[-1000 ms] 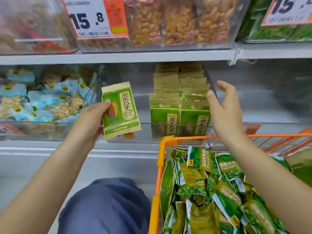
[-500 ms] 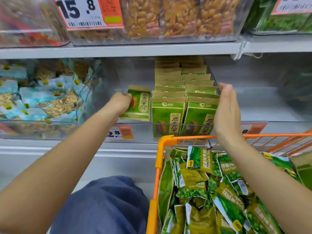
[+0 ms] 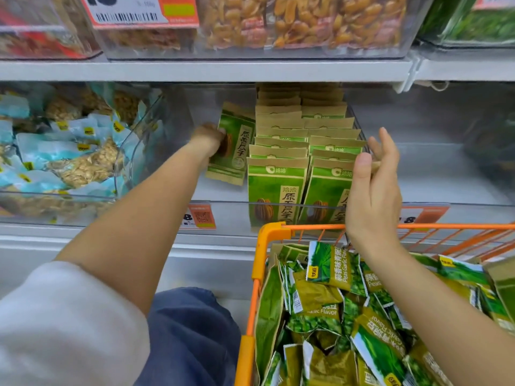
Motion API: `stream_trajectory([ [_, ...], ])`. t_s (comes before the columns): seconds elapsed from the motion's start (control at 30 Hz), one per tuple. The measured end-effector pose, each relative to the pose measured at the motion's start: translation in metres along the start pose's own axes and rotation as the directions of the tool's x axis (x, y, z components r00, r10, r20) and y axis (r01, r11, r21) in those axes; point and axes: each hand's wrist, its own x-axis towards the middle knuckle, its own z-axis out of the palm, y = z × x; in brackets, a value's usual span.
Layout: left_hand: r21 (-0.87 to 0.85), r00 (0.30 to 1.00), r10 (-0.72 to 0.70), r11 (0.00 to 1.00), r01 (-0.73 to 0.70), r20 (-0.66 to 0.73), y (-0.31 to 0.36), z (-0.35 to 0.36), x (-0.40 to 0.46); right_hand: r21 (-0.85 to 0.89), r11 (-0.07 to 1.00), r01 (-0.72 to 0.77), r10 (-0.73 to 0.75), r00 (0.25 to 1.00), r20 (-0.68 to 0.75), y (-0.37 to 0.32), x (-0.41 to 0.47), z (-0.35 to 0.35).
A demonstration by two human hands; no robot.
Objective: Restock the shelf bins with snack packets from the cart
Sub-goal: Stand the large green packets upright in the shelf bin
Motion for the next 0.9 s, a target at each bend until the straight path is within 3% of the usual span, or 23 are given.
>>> stream_trajectory([
  [0.17, -0.249, 0.987, 0.004, 0.968, -0.044, -0.161, 0.009, -0.002, 0.017, 0.003, 1.000, 0.005, -0.005, 1.000, 0.016, 0.003, 0.000, -0.002],
  [0.33, -0.470, 0.980, 0.040, 0.873, -0.129, -0.194, 0.027, 0.018, 0.019, -0.025, 1.000, 0.008, -0.007, 1.000, 0.020, 0.004, -0.001, -0.003],
  [0.43, -0.390, 0.985, 0.072, 0.912, -0.129, -0.158, 0.024, 0.026, 0.024, -0.027, 1.000, 0.007, -0.007, 1.000, 0.012, 0.006, -0.001, -0.003],
  [0.63, -0.238, 0.979, -0.030, 0.971, -0.019, -0.200, 0.010, 0.026, 0.022, -0.027, 1.000, 0.005, -0.005, 1.000, 0.007, 0.006, -0.001, -0.003],
  [0.8, -0.269, 0.998, 0.059, 0.961, -0.060, -0.013, 0.005, 0.035, 0.034, -0.033, 0.999, 0.004, -0.003, 1.000, 0.019, 0.005, -0.001, -0.004],
  [0.9, -0.308, 0.998, 0.064, 0.950, -0.057, 0.015, 0.020, 0.022, 0.013, -0.026, 1.000, -0.011, 0.012, 0.999, 0.045, 0.002, -0.001, -0.007],
])
